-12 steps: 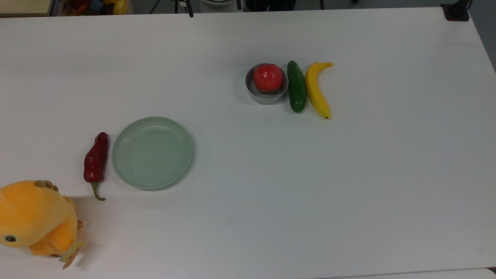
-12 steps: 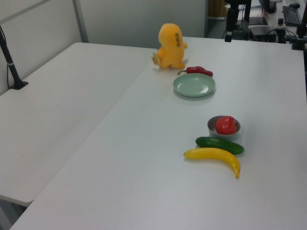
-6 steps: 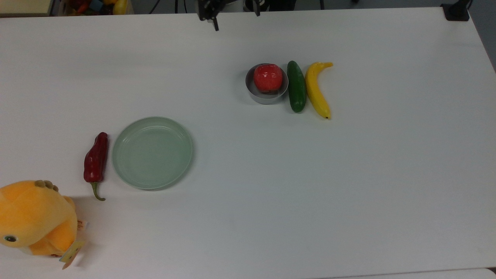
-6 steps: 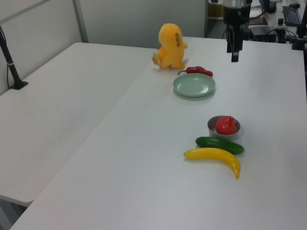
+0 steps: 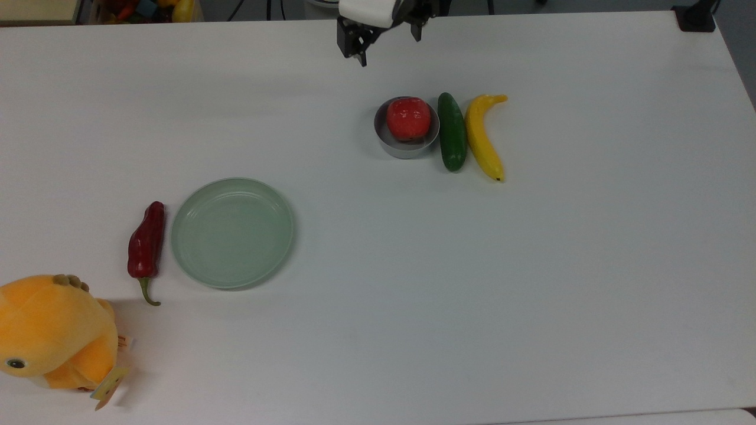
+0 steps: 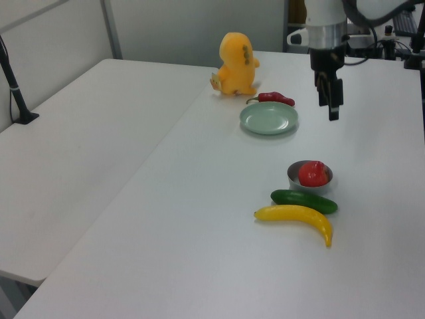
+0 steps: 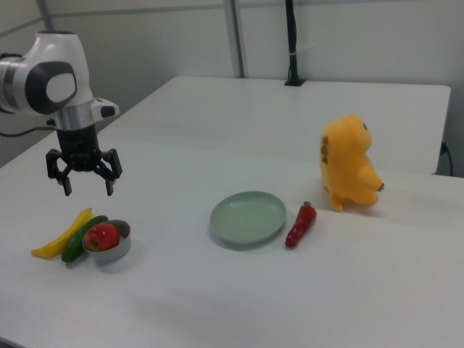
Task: Red apple placed in the center of the desktop
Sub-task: 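Move the gripper over the red apple in the grey bowl and lower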
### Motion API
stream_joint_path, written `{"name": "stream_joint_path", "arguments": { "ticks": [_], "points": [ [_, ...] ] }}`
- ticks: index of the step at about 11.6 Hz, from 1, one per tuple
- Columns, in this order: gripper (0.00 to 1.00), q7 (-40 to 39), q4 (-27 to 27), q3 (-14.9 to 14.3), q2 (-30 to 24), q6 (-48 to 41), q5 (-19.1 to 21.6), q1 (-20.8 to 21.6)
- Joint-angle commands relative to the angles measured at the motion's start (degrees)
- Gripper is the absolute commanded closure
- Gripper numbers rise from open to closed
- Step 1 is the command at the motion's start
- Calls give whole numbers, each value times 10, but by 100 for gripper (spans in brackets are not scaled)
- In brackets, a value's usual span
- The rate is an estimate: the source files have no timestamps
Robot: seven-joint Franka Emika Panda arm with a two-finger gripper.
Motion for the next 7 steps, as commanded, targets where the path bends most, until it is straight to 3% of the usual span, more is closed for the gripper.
{"name": "stream_joint_path", "arguments": {
  "ticks": [1,5,7],
  "points": [
    [0,-11,-64,7,-11,51,-17,9],
    [0,-4,-130,27,-2,149,-22,10],
    [0,20,-134,29,20,178,-21,12]
  ]
}}
